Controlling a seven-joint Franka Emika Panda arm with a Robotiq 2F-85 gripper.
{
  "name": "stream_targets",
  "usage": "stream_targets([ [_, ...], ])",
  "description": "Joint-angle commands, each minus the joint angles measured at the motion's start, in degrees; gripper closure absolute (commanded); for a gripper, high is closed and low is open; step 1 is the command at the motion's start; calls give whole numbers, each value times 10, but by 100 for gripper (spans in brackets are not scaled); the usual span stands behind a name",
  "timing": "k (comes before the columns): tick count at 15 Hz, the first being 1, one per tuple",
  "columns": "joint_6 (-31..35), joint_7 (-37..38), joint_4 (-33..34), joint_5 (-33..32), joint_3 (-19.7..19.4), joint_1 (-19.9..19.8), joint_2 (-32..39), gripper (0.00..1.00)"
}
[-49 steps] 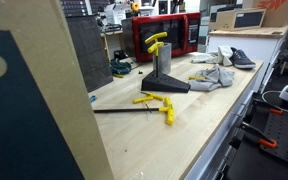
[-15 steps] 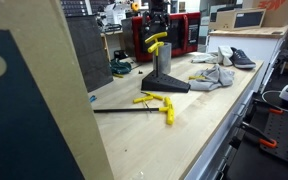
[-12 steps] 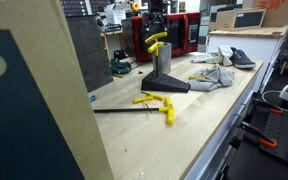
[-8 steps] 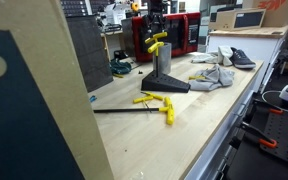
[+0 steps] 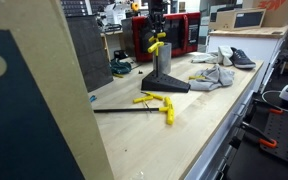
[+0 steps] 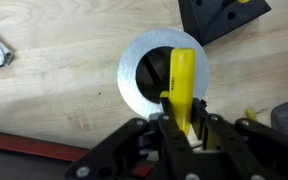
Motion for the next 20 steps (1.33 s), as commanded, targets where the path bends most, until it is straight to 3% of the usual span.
stream_targets([
  [1, -17, -17, 9, -16, -1, -4, -10, 94],
  [11, 79, 29, -99, 32, -1, -6, -165, 94],
  [15, 141, 109, -158, 57, -1, 2, -231, 94],
  [20, 231, 241, -213, 49, 3, 18, -258, 94],
])
